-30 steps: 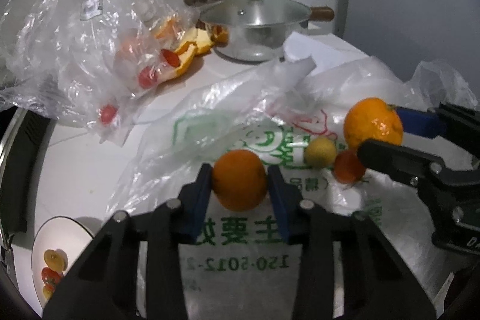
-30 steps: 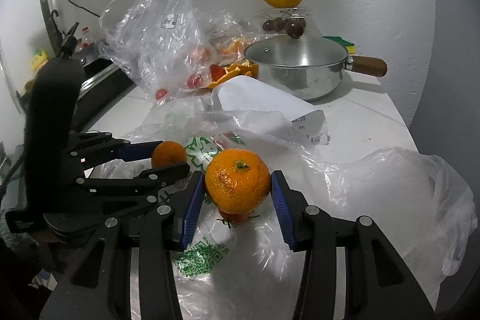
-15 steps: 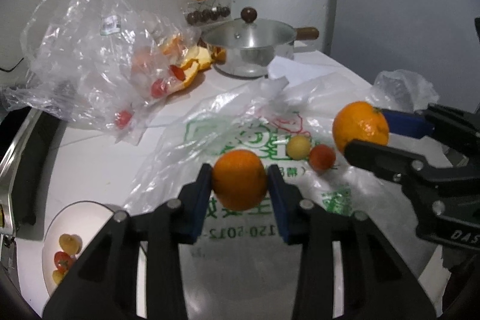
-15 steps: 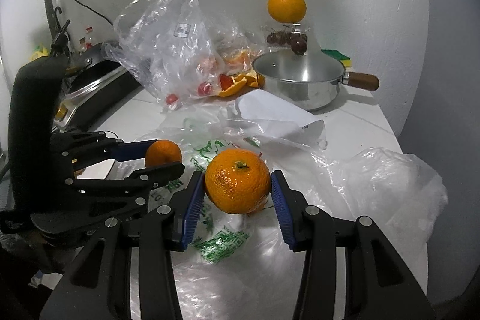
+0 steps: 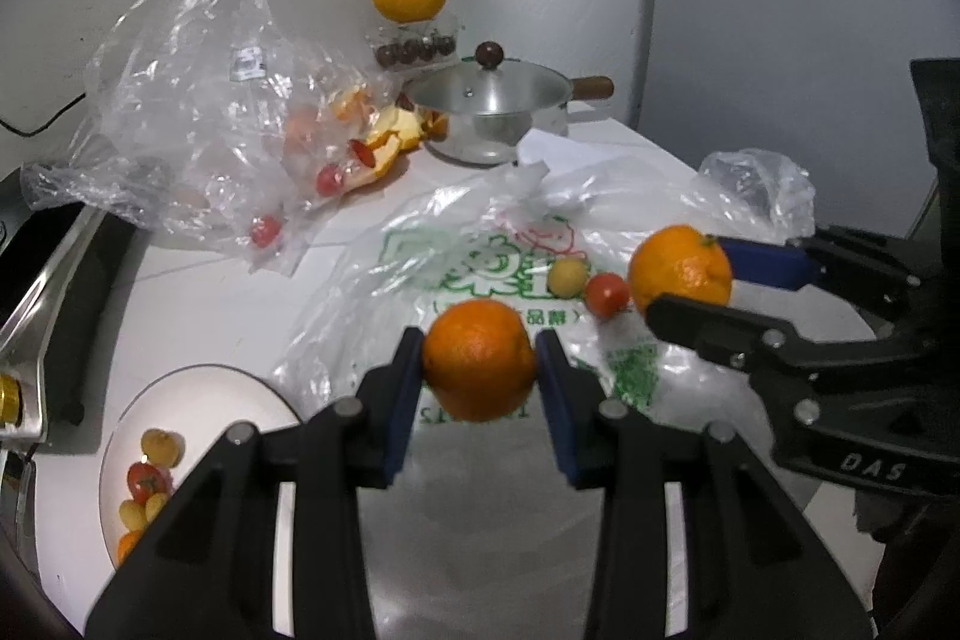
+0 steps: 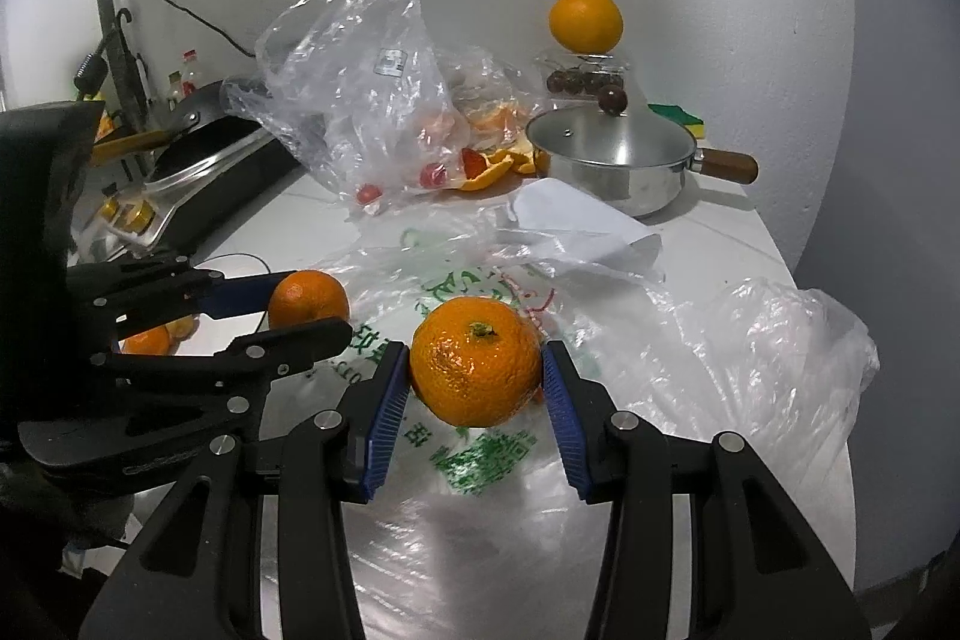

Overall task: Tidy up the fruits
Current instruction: 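Lift both mandarin oranges and carry them toward the white plate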

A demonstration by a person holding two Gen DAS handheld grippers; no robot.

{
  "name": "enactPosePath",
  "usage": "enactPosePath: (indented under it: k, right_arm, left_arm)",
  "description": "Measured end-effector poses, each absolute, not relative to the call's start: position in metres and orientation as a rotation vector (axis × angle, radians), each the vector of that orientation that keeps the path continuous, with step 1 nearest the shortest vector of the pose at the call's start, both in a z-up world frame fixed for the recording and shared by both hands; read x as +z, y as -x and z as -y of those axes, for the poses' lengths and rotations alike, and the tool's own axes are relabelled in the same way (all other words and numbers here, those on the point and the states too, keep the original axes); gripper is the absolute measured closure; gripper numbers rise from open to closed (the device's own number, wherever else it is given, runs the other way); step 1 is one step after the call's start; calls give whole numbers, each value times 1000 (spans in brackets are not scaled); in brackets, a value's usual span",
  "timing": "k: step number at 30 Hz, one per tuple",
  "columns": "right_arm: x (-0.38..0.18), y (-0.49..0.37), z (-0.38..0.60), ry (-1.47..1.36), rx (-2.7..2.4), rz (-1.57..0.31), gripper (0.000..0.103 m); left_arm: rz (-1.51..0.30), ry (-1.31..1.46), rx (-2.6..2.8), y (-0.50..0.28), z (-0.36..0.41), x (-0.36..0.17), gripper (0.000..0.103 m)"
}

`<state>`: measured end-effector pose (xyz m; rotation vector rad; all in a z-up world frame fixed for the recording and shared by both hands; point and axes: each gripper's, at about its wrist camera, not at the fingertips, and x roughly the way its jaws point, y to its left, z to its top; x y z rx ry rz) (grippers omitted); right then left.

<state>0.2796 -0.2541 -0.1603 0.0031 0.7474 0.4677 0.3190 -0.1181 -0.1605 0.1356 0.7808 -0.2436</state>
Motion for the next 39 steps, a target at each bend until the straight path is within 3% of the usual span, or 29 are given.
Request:
enactPosePath:
  k: [39]
  right_arm:
    - [-149, -234, 158, 119, 527, -775, 56]
  left_arm:
    - [-772, -101, -56, -251, 0, -184, 64]
